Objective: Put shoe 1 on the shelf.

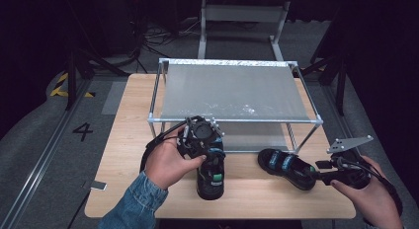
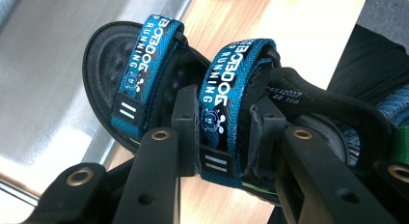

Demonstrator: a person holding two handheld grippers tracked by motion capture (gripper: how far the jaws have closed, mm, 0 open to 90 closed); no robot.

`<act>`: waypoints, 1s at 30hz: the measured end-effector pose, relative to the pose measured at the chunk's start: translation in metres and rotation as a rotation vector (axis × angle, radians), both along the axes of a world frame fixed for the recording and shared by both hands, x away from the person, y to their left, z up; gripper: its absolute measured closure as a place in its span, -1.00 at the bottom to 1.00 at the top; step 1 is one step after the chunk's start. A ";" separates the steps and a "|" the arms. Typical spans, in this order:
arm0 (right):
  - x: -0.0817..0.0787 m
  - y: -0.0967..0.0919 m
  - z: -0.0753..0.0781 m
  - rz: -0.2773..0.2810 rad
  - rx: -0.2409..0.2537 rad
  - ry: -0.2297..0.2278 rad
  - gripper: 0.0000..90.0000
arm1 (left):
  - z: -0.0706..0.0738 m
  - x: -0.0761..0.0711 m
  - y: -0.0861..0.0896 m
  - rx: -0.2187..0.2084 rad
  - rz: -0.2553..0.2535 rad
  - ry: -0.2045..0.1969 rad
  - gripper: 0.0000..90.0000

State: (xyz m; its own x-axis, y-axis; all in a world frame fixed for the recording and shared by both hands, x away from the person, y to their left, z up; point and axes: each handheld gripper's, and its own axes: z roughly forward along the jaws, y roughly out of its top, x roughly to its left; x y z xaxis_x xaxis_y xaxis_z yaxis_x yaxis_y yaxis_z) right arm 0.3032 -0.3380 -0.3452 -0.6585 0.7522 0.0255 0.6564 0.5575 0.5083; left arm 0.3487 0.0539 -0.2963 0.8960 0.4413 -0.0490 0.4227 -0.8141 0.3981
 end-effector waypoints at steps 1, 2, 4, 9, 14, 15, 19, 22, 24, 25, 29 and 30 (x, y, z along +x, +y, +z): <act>0.000 0.000 0.000 -0.001 0.000 0.001 0.16 | 0.002 0.000 0.000 -0.001 0.001 0.003 0.56; -0.001 0.000 0.001 -0.003 0.003 0.005 0.16 | 0.003 0.000 -0.001 0.000 -0.003 0.001 0.56; -0.001 -0.001 0.001 -0.004 0.002 0.000 0.16 | 0.007 -0.001 0.000 -0.001 -0.003 0.001 0.56; 0.000 0.000 0.001 -0.004 0.001 0.000 0.16 | 0.016 -0.002 0.001 -0.005 0.004 -0.010 0.56; 0.001 0.000 0.000 0.003 0.002 -0.001 0.15 | 0.026 -0.003 0.000 -0.006 0.003 -0.011 0.56; 0.000 0.001 -0.001 0.000 0.003 0.005 0.15 | 0.028 -0.003 0.000 -0.004 -0.003 -0.008 0.56; 0.001 0.001 -0.001 -0.002 0.003 0.007 0.15 | 0.036 -0.006 0.001 -0.005 -0.005 -0.010 0.56; 0.001 0.001 -0.001 0.002 0.004 0.005 0.15 | 0.041 -0.009 0.000 -0.002 -0.011 -0.026 0.56; 0.001 0.003 -0.001 0.007 0.002 0.002 0.15 | 0.044 -0.011 -0.001 0.005 -0.018 -0.030 0.56; 0.001 0.004 -0.001 0.008 0.002 0.009 0.15 | 0.044 -0.011 -0.001 0.005 -0.018 -0.030 0.56; 0.002 0.005 -0.002 0.012 -0.001 0.009 0.15 | 0.050 -0.013 -0.001 0.000 -0.022 -0.036 0.56; 0.002 0.006 -0.003 0.014 -0.003 0.013 0.15 | 0.053 -0.014 -0.001 0.006 -0.028 -0.032 0.56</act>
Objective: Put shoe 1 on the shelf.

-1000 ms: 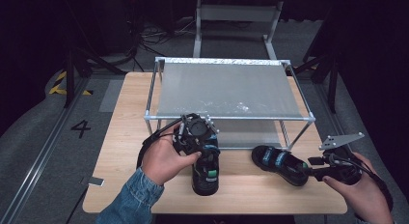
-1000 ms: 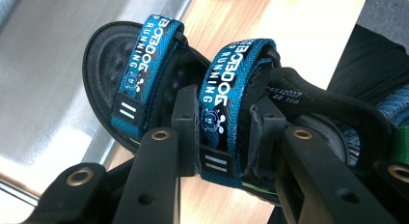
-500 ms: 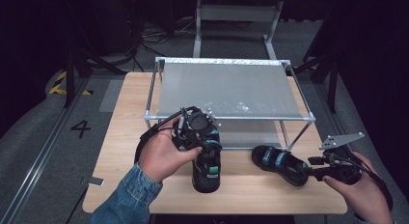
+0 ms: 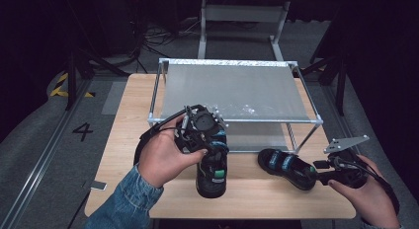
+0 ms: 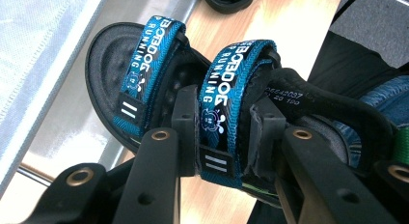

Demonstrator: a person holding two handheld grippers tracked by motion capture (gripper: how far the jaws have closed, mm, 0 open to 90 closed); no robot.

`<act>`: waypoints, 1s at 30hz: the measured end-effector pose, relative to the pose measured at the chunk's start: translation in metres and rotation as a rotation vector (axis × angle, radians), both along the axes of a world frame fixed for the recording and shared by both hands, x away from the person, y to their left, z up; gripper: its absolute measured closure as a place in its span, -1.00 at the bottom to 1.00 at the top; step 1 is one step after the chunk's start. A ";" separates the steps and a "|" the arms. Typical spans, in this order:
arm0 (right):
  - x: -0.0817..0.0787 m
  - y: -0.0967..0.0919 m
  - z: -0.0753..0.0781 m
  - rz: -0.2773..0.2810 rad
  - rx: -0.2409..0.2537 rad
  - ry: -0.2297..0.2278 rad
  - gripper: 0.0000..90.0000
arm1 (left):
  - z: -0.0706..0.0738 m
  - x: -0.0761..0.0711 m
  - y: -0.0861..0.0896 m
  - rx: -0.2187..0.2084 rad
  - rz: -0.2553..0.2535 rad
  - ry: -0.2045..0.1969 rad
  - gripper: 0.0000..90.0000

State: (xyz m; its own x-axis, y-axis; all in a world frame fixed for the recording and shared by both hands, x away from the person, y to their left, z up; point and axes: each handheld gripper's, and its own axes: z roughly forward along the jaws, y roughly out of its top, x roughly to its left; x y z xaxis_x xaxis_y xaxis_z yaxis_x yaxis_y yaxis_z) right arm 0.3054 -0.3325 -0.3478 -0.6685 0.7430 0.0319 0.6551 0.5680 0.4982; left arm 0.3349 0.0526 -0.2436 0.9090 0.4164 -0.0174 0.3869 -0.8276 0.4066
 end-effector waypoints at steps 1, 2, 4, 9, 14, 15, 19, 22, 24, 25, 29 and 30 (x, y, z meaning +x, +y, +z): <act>0.000 0.000 0.000 0.001 -0.001 0.001 0.15 | 0.001 0.000 0.000 0.001 0.002 0.000 0.56; 0.000 0.000 0.000 0.001 -0.001 0.001 0.15 | 0.001 0.000 0.000 0.001 0.002 0.000 0.56; 0.000 0.001 0.000 0.004 -0.003 -0.003 0.15 | 0.005 0.000 -0.001 0.008 -0.001 -0.001 0.56; 0.000 0.000 0.000 0.003 -0.002 -0.005 0.15 | 0.015 0.003 -0.001 0.000 0.002 -0.011 0.56; 0.000 -0.001 -0.001 0.001 0.000 -0.002 0.15 | 0.026 0.005 -0.003 0.001 -0.007 -0.019 0.56; 0.000 0.000 -0.002 0.002 -0.001 -0.002 0.15 | 0.028 0.006 -0.003 0.000 -0.010 -0.018 0.56; 0.000 -0.001 -0.003 0.003 -0.003 0.004 0.15 | 0.037 0.011 -0.004 -0.006 -0.010 -0.039 0.56; -0.001 -0.001 -0.004 0.001 -0.005 0.009 0.15 | 0.042 0.018 -0.005 -0.010 -0.012 -0.048 0.56; -0.001 -0.002 -0.005 0.000 -0.005 0.009 0.15 | 0.047 0.025 -0.005 -0.018 -0.010 -0.056 0.56; -0.001 -0.002 -0.006 -0.004 -0.004 0.013 0.15 | 0.047 0.025 -0.005 -0.018 -0.010 -0.056 0.56; -0.003 -0.005 -0.006 -0.010 -0.005 0.014 0.15 | 0.053 0.040 -0.007 -0.021 -0.006 -0.071 0.56; -0.004 -0.006 -0.005 -0.014 -0.002 0.017 0.15 | 0.053 0.043 -0.008 -0.023 -0.006 -0.083 0.56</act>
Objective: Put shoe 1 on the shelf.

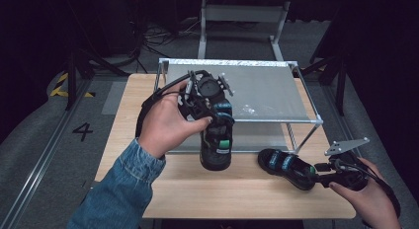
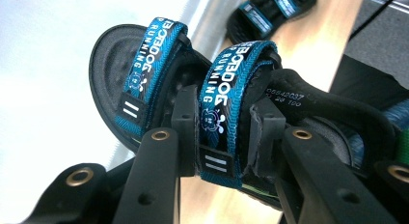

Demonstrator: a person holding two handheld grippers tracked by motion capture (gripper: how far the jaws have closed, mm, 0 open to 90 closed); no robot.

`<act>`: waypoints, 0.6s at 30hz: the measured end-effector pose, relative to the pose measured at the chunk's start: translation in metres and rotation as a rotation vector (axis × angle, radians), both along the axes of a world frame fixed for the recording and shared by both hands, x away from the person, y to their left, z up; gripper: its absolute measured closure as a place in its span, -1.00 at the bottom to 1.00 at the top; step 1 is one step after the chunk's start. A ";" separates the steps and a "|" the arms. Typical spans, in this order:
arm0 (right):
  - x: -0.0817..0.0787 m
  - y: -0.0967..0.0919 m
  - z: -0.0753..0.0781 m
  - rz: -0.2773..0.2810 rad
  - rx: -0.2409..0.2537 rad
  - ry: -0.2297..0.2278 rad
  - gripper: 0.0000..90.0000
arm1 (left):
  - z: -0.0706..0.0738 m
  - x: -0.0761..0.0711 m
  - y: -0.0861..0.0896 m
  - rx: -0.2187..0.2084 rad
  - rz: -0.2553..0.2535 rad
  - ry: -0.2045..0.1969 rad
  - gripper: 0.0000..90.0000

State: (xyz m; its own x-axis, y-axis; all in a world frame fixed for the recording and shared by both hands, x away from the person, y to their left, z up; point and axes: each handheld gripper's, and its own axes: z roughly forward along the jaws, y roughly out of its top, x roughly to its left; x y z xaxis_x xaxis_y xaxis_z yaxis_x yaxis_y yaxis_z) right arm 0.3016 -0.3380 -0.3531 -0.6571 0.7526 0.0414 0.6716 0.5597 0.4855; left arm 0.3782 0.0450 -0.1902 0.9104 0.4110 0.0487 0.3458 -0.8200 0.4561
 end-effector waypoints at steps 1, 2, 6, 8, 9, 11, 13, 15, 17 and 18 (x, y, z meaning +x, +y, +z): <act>-0.001 -0.001 0.000 0.000 -0.001 -0.002 0.15 | 0.001 0.004 -0.001 -0.004 0.000 -0.009 0.56; -0.001 -0.002 -0.001 -0.004 0.003 -0.001 0.15 | 0.001 0.010 -0.002 -0.007 -0.004 -0.016 0.56; -0.003 -0.006 -0.005 -0.016 0.002 0.009 0.15 | 0.004 0.034 -0.003 -0.031 -0.002 -0.034 0.56; -0.004 -0.008 -0.006 -0.021 0.002 0.010 0.15 | 0.004 0.043 -0.004 -0.039 -0.005 -0.037 0.56; -0.005 -0.009 -0.006 -0.024 0.004 0.008 0.15 | 0.003 0.049 -0.004 -0.040 -0.009 -0.040 0.56; -0.006 -0.010 -0.005 -0.027 0.006 0.007 0.15 | 0.003 0.054 -0.005 -0.043 -0.005 -0.037 0.56; -0.007 -0.012 -0.005 -0.032 0.006 0.005 0.15 | 0.002 0.064 -0.005 -0.036 -0.001 -0.046 0.56; -0.008 -0.014 -0.005 -0.037 0.005 0.004 0.14 | 0.003 0.072 -0.006 -0.026 0.001 -0.057 0.56; -0.009 -0.015 -0.006 -0.039 0.004 0.007 0.14 | 0.004 0.079 -0.007 -0.025 -0.002 -0.065 0.56; -0.009 -0.015 -0.006 -0.039 0.004 0.007 0.14 | 0.003 0.082 -0.007 -0.031 -0.005 -0.071 0.56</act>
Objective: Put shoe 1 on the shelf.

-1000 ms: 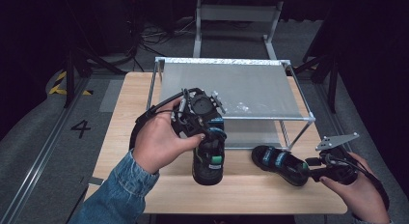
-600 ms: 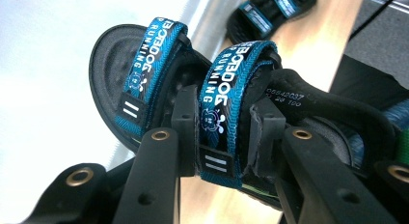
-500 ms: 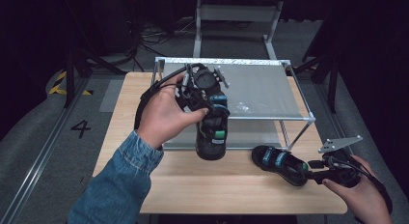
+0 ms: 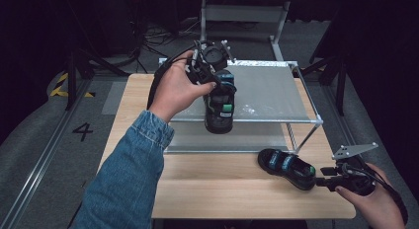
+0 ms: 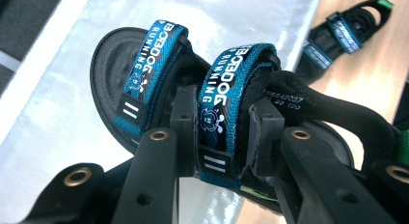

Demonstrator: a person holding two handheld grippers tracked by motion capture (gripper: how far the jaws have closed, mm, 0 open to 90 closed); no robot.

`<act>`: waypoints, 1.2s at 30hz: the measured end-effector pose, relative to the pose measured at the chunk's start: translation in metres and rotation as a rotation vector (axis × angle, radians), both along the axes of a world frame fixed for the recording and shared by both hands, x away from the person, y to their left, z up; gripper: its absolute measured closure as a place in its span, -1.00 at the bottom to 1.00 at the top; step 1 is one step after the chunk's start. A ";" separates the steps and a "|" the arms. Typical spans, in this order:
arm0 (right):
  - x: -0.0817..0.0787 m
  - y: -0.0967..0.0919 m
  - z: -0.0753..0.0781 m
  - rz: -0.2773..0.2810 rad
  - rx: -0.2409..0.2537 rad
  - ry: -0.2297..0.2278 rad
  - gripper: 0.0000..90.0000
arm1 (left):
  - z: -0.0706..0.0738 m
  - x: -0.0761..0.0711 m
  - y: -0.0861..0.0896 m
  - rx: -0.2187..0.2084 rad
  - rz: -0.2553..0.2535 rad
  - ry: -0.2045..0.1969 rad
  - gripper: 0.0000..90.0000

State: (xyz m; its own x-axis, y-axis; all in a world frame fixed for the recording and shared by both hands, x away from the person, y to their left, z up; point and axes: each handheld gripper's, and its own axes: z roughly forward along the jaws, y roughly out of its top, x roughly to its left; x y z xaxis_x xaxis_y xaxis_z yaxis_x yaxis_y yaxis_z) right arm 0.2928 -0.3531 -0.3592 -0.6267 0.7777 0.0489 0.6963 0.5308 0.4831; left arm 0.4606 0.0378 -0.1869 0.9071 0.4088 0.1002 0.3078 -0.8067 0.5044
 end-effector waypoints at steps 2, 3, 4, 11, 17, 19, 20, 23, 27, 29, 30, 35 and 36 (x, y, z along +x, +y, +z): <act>0.000 0.000 0.000 0.001 -0.001 0.000 0.14 | 0.000 0.005 -0.001 0.008 -0.009 -0.007 0.56; 0.000 0.000 0.000 0.001 -0.001 -0.002 0.14 | -0.001 0.008 -0.001 0.006 -0.002 -0.006 0.56; 0.000 0.000 0.000 0.002 -0.002 -0.002 0.14 | -0.001 0.010 -0.002 0.008 -0.003 -0.013 0.56; 0.000 0.002 -0.001 0.009 -0.002 0.001 0.13 | -0.003 0.028 0.001 -0.015 -0.003 -0.007 0.56; 0.001 0.001 -0.002 0.014 -0.001 0.001 0.13 | -0.010 0.044 0.004 -0.016 0.014 0.012 0.56; 0.001 0.001 -0.002 0.015 -0.001 0.001 0.13 | -0.013 0.050 0.005 -0.013 0.026 0.008 0.56; 0.001 0.002 -0.003 0.017 -0.003 0.001 0.13 | -0.015 0.052 0.004 -0.012 0.034 0.008 0.56; 0.001 0.002 -0.003 0.021 -0.006 0.001 0.13 | -0.018 0.057 0.005 -0.017 0.049 0.016 0.56; 0.002 0.003 -0.004 0.025 -0.003 0.002 0.12 | -0.023 0.064 0.004 -0.013 0.062 0.030 0.56; 0.002 0.003 -0.004 0.025 -0.003 0.003 0.12 | -0.026 0.069 0.004 -0.011 0.066 0.030 0.56; 0.002 0.003 -0.004 0.025 -0.003 0.003 0.12 | -0.026 0.069 0.004 -0.011 0.066 0.030 0.56; 0.002 0.003 -0.005 0.033 0.001 0.005 0.12 | -0.030 0.075 0.002 -0.009 0.074 0.026 0.56; 0.002 0.004 -0.005 0.035 0.001 0.005 0.12 | -0.031 0.076 0.002 -0.009 0.077 0.028 0.56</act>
